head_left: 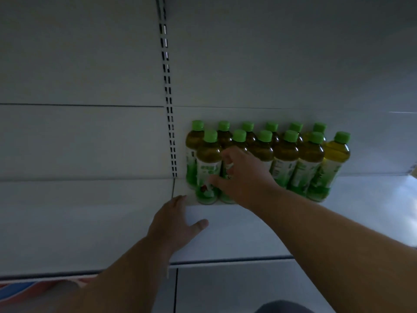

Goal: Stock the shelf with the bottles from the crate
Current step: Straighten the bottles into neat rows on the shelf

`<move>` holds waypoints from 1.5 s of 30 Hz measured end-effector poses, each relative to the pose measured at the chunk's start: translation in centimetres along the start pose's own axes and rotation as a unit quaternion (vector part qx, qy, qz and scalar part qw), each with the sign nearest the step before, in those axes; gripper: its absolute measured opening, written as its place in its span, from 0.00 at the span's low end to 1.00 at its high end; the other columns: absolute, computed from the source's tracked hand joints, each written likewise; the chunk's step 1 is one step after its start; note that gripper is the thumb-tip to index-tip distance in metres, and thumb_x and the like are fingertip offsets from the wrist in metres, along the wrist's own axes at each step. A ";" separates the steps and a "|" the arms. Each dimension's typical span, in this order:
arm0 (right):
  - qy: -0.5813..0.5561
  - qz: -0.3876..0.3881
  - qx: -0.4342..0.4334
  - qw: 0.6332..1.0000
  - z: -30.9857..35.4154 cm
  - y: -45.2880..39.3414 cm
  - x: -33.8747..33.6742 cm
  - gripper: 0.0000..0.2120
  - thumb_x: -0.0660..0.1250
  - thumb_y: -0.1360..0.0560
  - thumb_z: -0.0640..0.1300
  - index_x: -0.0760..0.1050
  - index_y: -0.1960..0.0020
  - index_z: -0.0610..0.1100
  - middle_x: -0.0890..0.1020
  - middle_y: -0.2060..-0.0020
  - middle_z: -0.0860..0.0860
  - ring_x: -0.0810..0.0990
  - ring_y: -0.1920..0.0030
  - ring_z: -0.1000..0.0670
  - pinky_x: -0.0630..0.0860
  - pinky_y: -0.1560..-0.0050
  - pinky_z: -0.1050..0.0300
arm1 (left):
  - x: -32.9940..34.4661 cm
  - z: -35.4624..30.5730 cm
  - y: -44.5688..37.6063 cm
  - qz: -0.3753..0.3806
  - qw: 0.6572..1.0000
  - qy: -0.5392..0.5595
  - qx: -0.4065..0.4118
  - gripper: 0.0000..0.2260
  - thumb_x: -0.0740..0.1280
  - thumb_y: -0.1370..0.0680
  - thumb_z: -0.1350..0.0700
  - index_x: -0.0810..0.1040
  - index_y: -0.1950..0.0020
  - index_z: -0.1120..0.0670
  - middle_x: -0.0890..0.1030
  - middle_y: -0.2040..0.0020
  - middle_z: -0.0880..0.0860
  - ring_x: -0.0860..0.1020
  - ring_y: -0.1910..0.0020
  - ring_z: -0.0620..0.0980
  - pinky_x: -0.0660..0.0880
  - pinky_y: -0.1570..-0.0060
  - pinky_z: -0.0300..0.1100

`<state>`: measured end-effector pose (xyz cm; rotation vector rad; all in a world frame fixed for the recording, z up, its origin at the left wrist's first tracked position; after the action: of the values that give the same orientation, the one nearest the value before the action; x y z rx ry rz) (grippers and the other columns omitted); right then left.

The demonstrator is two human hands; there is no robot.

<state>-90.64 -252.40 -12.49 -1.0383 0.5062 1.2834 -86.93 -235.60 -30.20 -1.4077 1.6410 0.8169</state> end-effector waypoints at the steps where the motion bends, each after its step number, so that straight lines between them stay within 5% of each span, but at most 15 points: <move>1: 0.013 -0.006 -0.012 1.000 0.5 -0.9 -0.2 0.23 0.75 0.30 0.57 0.71 0.41 0.51 0.75 0.47 0.53 0.77 0.51 0.51 0.70 0.57 0.57 | 0.2 0.0 -0.3 -0.003 1.000 -0.025 0.011 0.51 0.58 0.32 0.23 0.52 0.20 0.53 0.55 0.20 0.53 0.55 0.23 0.53 0.55 0.26 0.48; 4: 0.037 -0.022 -0.032 0.999 1.9 -3.5 -1.0 0.28 0.74 0.28 0.55 0.69 0.33 0.47 0.73 0.41 0.47 0.77 0.47 0.46 0.71 0.53 0.56 | 1.1 0.1 -1.0 0.011 0.997 -0.077 0.024 0.51 0.51 0.30 0.22 0.41 0.19 0.54 0.43 0.19 0.53 0.41 0.21 0.50 0.42 0.24 0.47; 7: 0.055 -0.004 -0.018 0.998 2.5 -5.8 -0.9 0.31 0.71 0.25 0.52 0.64 0.27 0.47 0.70 0.34 0.44 0.75 0.40 0.42 0.69 0.49 0.54 | 1.6 0.0 -1.2 0.031 0.992 -0.119 0.029 0.51 0.45 0.31 0.22 0.38 0.20 0.55 0.39 0.19 0.53 0.38 0.22 0.50 0.39 0.24 0.48; 11: 0.090 0.068 -0.007 0.994 2.4 -7.1 1.4 0.23 0.64 0.20 0.49 0.64 0.27 0.47 0.77 0.41 0.42 0.78 0.46 0.43 0.72 0.53 0.55 | 1.9 0.2 -1.2 0.028 0.989 -0.139 0.030 0.51 0.42 0.32 0.22 0.38 0.20 0.55 0.39 0.19 0.53 0.37 0.22 0.50 0.37 0.25 0.47; 15: 0.079 0.037 0.001 0.996 2.5 -7.7 1.4 0.14 0.64 0.20 0.45 0.67 0.35 0.47 0.79 0.49 0.44 0.78 0.53 0.44 0.77 0.56 0.51 | 2.0 0.3 -1.3 0.020 0.989 -0.142 0.034 0.52 0.40 0.33 0.22 0.38 0.20 0.55 0.40 0.19 0.53 0.38 0.22 0.49 0.38 0.25 0.48; 22: 0.042 -0.006 -0.031 0.999 4.3 -7.9 1.2 0.11 0.65 0.20 0.45 0.69 0.41 0.44 0.75 0.57 0.49 0.74 0.61 0.51 0.71 0.62 0.56 | 1.9 0.3 -1.4 0.004 0.991 -0.131 0.041 0.51 0.42 0.33 0.21 0.41 0.19 0.52 0.42 0.19 0.53 0.39 0.22 0.49 0.39 0.25 0.48; 37: 0.025 -0.019 -0.017 0.999 3.5 -8.7 1.3 0.12 0.66 0.20 0.45 0.68 0.40 0.44 0.72 0.57 0.51 0.68 0.64 0.59 0.62 0.69 0.63 | 1.2 0.3 -1.3 -0.013 0.996 -0.083 0.032 0.54 0.50 0.34 0.21 0.43 0.19 0.55 0.45 0.19 0.55 0.42 0.21 0.50 0.42 0.24 0.47; 45: 0.060 -0.010 -0.021 0.998 3.9 -8.2 1.5 0.11 0.66 0.20 0.44 0.69 0.40 0.44 0.74 0.56 0.49 0.71 0.62 0.54 0.66 0.65 0.55 | 1.5 0.3 -1.2 0.010 0.994 -0.106 0.025 0.55 0.48 0.32 0.21 0.40 0.20 0.59 0.42 0.19 0.57 0.40 0.21 0.51 0.40 0.24 0.47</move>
<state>-83.45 -247.86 -9.06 -1.1589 0.5606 1.2228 -85.78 -236.20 -31.64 -1.2275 1.5028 0.8992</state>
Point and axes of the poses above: each hand's wrist, its own y-axis away from the middle knuckle, its own x-axis out of the palm, z = x × y, the point moved 9 cm from there along -y, towards the middle knuckle
